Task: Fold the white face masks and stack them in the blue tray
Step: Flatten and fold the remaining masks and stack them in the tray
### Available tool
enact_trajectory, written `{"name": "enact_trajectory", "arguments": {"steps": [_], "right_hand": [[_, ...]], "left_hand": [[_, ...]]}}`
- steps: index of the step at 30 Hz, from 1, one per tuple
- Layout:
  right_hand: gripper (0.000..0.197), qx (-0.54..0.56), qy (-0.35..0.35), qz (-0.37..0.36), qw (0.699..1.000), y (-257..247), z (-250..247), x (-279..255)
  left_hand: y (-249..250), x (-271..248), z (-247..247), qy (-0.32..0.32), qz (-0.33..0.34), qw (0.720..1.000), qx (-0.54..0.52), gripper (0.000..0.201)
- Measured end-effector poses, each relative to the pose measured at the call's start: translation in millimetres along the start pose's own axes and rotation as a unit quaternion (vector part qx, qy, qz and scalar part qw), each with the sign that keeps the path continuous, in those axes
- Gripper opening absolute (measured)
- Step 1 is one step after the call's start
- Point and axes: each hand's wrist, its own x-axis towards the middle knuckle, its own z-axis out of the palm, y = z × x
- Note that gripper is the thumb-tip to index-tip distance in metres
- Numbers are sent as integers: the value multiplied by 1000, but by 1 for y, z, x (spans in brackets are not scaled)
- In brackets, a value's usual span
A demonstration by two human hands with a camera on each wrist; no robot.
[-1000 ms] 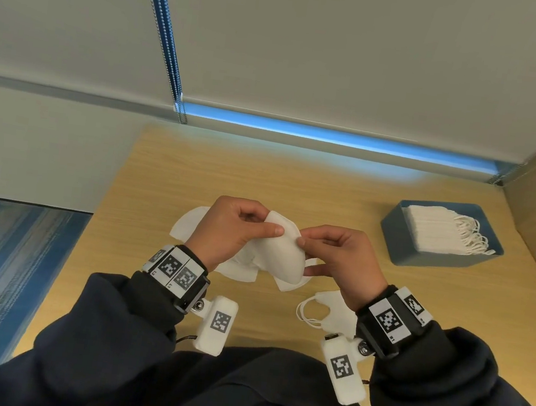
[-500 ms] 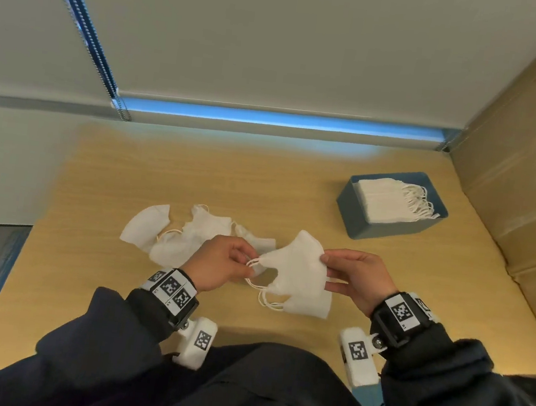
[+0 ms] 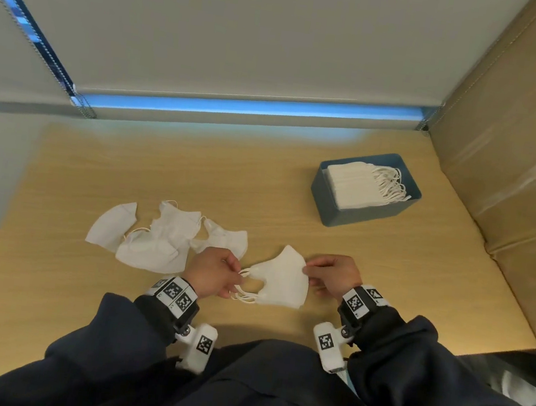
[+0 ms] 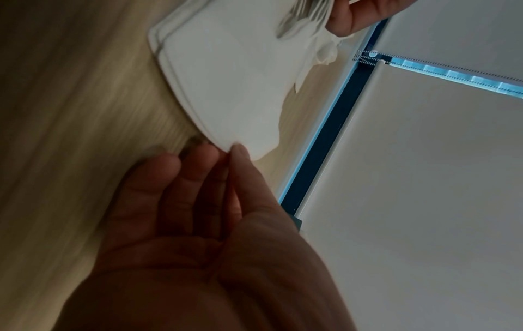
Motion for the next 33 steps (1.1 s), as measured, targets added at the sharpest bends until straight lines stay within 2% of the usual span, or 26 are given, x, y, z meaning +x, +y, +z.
{"name": "enact_trajectory", "arguments": {"steps": [12,21,23,25,27,29,31,33], "right_hand": [[12,-54,-17,-11,998,1,-1,5],[16,-65,-18,-14,998,1,-2,6],[18,-65,-17,-22,997,1,-2,5],[18,-69,-9,-39,997,0,-1,4],[17,-78,-7,-70,994,1,2,2],[15,-108,-23,-98,989,0,6,0],[15,-162,-39,-113,979,-2,13,0],[20,-224,-46,-116,967,-3,18,4]], "left_hand": [[-8,0,2,30,-14,999,-16,18],[-8,-4,2,25,5,999,47,23],[-9,-3,0,38,27,994,96,26],[-6,-3,-1,71,71,981,169,28],[3,-5,3,75,120,971,192,24],[16,-6,12,36,177,956,232,19],[25,-5,26,-16,213,922,324,14],[29,-1,36,-50,213,884,413,15]]}}
